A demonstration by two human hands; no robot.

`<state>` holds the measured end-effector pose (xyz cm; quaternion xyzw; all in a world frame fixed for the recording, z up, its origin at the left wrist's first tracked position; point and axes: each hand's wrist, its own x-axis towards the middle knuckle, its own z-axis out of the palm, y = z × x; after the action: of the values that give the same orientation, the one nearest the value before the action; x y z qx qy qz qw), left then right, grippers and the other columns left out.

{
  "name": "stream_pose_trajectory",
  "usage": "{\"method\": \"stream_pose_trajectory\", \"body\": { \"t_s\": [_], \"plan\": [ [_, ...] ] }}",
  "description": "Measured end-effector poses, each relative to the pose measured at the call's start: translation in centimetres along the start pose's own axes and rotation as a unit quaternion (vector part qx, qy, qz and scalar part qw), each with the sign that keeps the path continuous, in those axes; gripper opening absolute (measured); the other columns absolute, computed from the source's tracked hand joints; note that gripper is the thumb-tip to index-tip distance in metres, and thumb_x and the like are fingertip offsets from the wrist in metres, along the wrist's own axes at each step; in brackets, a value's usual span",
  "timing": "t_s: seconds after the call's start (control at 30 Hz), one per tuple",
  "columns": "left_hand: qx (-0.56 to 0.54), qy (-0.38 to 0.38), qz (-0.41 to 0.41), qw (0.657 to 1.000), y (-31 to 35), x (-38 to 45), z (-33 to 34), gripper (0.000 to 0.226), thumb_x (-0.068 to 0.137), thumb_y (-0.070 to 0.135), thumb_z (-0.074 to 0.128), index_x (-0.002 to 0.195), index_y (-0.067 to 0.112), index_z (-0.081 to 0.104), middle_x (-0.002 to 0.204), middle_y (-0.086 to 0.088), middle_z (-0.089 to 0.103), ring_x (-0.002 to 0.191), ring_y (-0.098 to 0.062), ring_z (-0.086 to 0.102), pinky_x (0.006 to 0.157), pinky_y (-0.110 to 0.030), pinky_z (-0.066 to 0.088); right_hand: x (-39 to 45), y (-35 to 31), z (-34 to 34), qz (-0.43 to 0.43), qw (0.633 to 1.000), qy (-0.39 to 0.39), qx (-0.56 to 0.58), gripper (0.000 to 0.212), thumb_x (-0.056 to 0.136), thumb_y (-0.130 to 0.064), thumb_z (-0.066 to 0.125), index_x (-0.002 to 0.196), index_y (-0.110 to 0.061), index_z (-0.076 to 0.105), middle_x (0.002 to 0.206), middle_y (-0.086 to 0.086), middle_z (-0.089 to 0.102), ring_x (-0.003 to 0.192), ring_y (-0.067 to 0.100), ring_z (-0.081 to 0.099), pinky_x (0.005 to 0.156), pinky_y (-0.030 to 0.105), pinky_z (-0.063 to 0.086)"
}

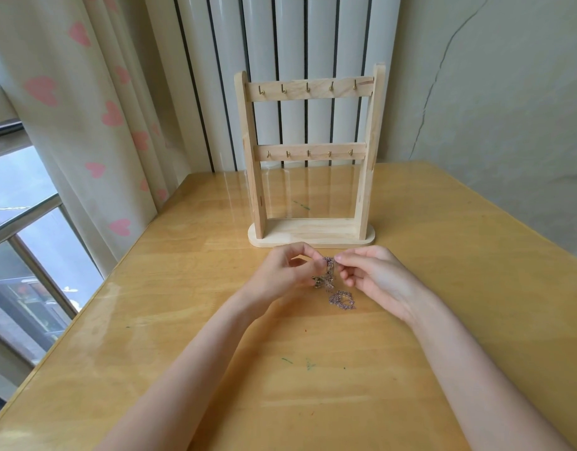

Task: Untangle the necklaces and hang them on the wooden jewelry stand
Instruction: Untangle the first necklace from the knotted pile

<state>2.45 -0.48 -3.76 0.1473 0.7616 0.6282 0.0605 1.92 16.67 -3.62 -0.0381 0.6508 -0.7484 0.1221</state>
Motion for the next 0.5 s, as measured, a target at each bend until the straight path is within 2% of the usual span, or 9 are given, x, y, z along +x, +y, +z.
{"method": "stream_pose_trajectory", "body": {
  "t_s": [0.07, 0.13, 0.27, 0.37, 0.43, 0.5],
  "plan": [
    [-0.005, -0.008, -0.008, 1.000, 0.0, 0.0, 0.2, 0.009, 0.087, 0.014, 0.063, 0.078, 0.013, 0.060, 0.074, 0.007, 0.062, 0.073, -0.009, 0.056, 0.076, -0.026, 0.051, -0.1, 0.0, 0.1, 0.005, 0.999, -0.029, -0.022, 0.010, 0.088, -0.001, 0.056, 0.081, 0.001, 0.062, 0.067, 0.006, 0.056, 0.059, 0.010, 0.050, 0.053, 0.019, 0.040],
    [0.019, -0.012, -0.015, 1.000, -0.1, 0.0, 0.4, 0.010, 0.086, 0.016, 0.064, 0.077, 0.013, 0.060, 0.071, 0.006, 0.062, 0.071, -0.010, 0.056, 0.075, -0.027, 0.050, -0.1, 0.1, 0.1, 0.005, 0.998, -0.047, -0.039, 0.011, 0.089, -0.002, 0.055, 0.081, 0.000, 0.063, 0.070, 0.006, 0.058, 0.061, 0.010, 0.051, 0.054, 0.019, 0.041],
    [0.093, -0.008, 0.007, 0.996, 0.1, 0.1, 0.3, 0.012, 0.085, 0.012, 0.065, 0.074, 0.015, 0.060, 0.069, 0.002, 0.061, 0.062, -0.006, 0.056, 0.066, -0.022, 0.049, 0.0, 0.3, 0.3, -0.020, 0.998, -0.033, -0.043, 0.007, 0.088, -0.004, 0.057, 0.082, -0.002, 0.061, 0.073, 0.006, 0.056, 0.063, 0.010, 0.050, 0.056, 0.019, 0.041],
    [0.140, 0.011, 0.037, 0.989, 0.4, 0.2, 0.1, 0.010, 0.082, 0.013, 0.069, 0.075, 0.017, 0.063, 0.073, 0.002, 0.064, 0.067, -0.009, 0.057, 0.067, -0.022, 0.047, 0.0, 0.3, 0.2, -0.040, 0.998, -0.024, -0.049, 0.005, 0.087, -0.004, 0.059, 0.083, -0.001, 0.062, 0.072, 0.007, 0.053, 0.063, 0.011, 0.048, 0.056, 0.020, 0.039],
    [0.115, 0.018, 0.035, 0.993, 0.4, 0.2, -0.3, 0.010, 0.082, 0.014, 0.069, 0.074, 0.018, 0.065, 0.068, 0.006, 0.064, 0.066, -0.009, 0.056, 0.069, -0.023, 0.046, -0.1, 0.1, 0.1, -0.045, 0.997, -0.029, -0.058, 0.007, 0.085, -0.004, 0.061, 0.086, 0.003, 0.063, 0.069, 0.006, 0.054, 0.061, 0.011, 0.047, 0.055, 0.020, 0.038],
    [0.075, 0.017, 0.024, 0.997, 0.2, 0.2, -0.6, 0.009, 0.082, 0.014, 0.069, 0.074, 0.017, 0.066, 0.069, 0.001, 0.065, 0.068, -0.013, 0.054, 0.072, -0.028, 0.045, -0.3, -0.1, 0.1, -0.040, 0.996, -0.038, -0.074, 0.009, 0.085, -0.003, 0.062, 0.086, 0.005, 0.063, 0.068, 0.005, 0.056, 0.060, 0.011, 0.048, 0.054, 0.019, 0.039]
  ]
}}
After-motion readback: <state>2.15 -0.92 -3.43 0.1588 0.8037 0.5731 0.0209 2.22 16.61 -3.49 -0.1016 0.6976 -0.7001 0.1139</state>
